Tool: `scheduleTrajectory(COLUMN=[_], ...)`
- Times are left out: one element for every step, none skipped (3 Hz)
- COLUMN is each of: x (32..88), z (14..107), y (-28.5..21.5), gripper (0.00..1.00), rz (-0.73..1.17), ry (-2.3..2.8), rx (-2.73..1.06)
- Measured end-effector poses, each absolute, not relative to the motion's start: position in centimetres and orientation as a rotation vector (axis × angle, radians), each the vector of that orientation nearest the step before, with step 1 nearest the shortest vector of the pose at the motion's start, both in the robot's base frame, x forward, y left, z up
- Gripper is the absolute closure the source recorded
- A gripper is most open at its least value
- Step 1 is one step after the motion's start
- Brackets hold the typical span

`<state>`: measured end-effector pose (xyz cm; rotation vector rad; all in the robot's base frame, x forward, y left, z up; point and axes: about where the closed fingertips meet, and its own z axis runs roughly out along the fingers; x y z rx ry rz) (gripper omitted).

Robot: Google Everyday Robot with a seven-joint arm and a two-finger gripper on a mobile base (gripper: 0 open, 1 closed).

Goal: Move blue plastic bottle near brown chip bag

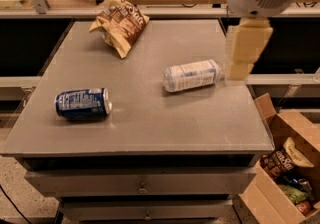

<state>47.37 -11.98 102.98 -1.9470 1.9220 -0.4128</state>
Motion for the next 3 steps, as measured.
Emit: scheduleTrajectory(x=[48.3,48.1,49.3], z=[102.2,102.8,103.1], y=[-11.6,-11.6,-13.8], gripper=[0.0,0.0,0.0], rz=[-0.408,-0.458,-0.538], ry=[1.919,1.915,1.96], rx=[-1.965,-1.959,-1.903])
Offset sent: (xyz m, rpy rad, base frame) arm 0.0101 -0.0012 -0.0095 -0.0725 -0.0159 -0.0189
